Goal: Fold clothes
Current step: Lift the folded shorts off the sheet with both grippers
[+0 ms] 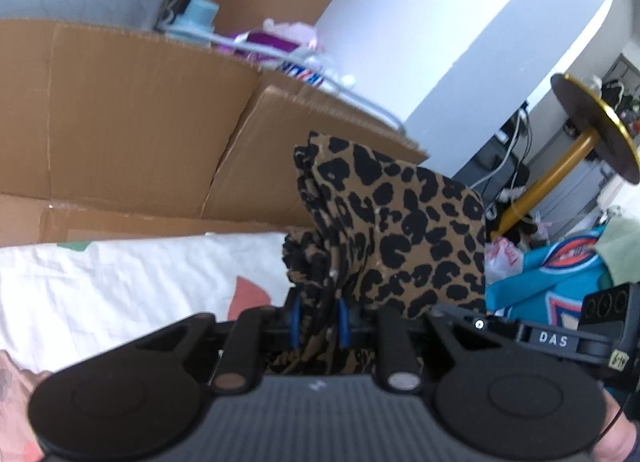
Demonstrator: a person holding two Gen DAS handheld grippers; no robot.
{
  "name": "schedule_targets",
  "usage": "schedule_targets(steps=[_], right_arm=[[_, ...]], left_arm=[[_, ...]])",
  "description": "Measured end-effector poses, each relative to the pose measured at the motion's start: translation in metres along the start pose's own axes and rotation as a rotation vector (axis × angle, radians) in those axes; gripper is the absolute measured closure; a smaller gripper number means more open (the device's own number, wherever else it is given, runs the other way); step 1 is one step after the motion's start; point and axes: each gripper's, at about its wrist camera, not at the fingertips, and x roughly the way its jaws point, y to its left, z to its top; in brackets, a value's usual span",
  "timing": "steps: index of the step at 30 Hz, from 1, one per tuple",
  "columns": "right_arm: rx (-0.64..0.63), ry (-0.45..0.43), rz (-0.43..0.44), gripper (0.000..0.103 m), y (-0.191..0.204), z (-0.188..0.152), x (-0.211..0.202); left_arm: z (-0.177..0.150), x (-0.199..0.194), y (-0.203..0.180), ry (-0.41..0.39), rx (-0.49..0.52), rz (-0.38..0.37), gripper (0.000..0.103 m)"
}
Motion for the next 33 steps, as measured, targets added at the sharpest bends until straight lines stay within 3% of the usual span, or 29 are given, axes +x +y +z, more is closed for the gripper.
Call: schedule_targets(steps=[12, 23, 33], right_arm=[[-0.122, -0.065, 0.013, 0.098, 0.048, 0.027, -0.065], [-0.204, -0.074, 0.024, 0.098, 0.099, 0.043, -0.137], [-0.259, -0.103, 0.048, 0.098, 0.146, 0.063, -0.219]], left_arm=[[-0.003, -0.052, -0.063, -0.126, -0.006, 0.027, 0.085], [0.015, -0.104, -0.134, -0.145, 0.024, 0.115, 0.085], [0.033, -0.159, -0.199, -0.167, 0.033, 0.134, 0.085]])
